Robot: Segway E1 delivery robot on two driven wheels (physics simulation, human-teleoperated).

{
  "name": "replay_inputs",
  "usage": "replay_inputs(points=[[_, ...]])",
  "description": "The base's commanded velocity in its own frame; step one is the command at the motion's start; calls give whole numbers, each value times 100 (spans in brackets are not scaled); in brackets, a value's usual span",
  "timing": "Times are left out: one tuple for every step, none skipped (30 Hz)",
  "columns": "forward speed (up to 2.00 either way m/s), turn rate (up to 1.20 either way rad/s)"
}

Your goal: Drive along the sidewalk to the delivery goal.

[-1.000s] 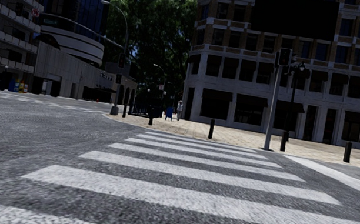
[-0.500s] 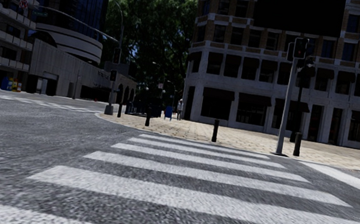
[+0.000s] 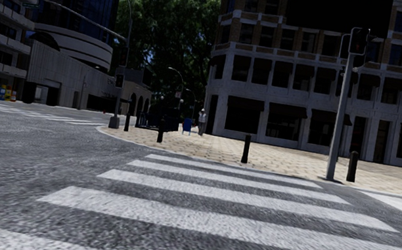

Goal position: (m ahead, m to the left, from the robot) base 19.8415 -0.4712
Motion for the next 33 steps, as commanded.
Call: replay_inputs(points=[[200, 0], [200, 0], [200, 0], [200, 0], [200, 0], [200, 0], [200, 0], [200, 0], [200, 0], [200, 0], [200, 0], [200, 0], [200, 0], [200, 0], [200, 0], [200, 0], [200, 0], [200, 0], [200, 0], [200, 0], [200, 0], [200, 0], [200, 0], [200, 0], [200, 0], [200, 0], [200, 0], [200, 0], [200, 0], [200, 0], [200, 0], [200, 0], [200, 0]])
